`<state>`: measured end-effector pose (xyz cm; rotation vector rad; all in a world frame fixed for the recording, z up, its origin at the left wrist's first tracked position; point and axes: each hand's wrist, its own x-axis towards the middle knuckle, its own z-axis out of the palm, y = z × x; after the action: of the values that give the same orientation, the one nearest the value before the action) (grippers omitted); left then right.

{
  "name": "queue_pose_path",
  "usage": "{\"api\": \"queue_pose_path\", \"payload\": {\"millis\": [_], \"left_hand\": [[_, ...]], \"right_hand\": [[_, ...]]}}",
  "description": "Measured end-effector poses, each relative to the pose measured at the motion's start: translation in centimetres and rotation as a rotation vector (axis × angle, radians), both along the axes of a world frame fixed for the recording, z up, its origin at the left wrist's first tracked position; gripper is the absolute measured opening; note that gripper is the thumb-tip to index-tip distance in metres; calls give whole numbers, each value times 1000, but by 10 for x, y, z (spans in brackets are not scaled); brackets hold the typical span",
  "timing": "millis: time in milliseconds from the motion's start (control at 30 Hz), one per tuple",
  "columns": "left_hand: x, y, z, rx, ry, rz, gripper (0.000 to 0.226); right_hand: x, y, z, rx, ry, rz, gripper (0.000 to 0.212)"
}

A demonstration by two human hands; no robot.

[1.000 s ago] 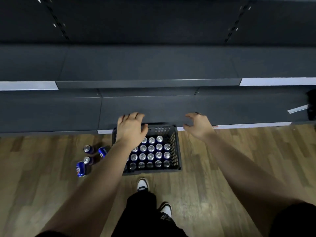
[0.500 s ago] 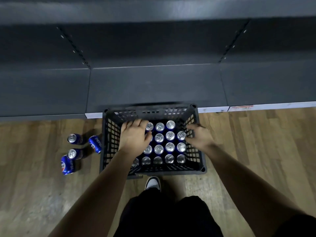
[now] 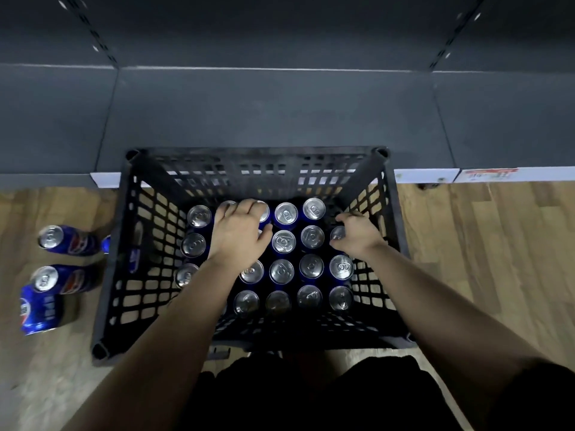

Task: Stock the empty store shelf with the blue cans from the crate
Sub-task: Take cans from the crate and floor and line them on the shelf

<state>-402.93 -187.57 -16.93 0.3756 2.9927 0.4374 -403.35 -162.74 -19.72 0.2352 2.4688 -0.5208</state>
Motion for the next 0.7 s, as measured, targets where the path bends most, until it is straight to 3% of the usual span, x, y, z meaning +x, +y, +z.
{"api": "queue_pose_path", "payload": {"millis": [167,333,700], "left_hand": [[-9,-1,-24,-8,30,7,35],[-4,-4,-32,-25,17,8,34],[-3,3,-30,-11,-12,16,31]], "right_hand": [[-5,-3,-30,132,-30,105,55],[0,-6,-38,233,-16,150,64],[-1,-7,-31,204,52,118,57]]}}
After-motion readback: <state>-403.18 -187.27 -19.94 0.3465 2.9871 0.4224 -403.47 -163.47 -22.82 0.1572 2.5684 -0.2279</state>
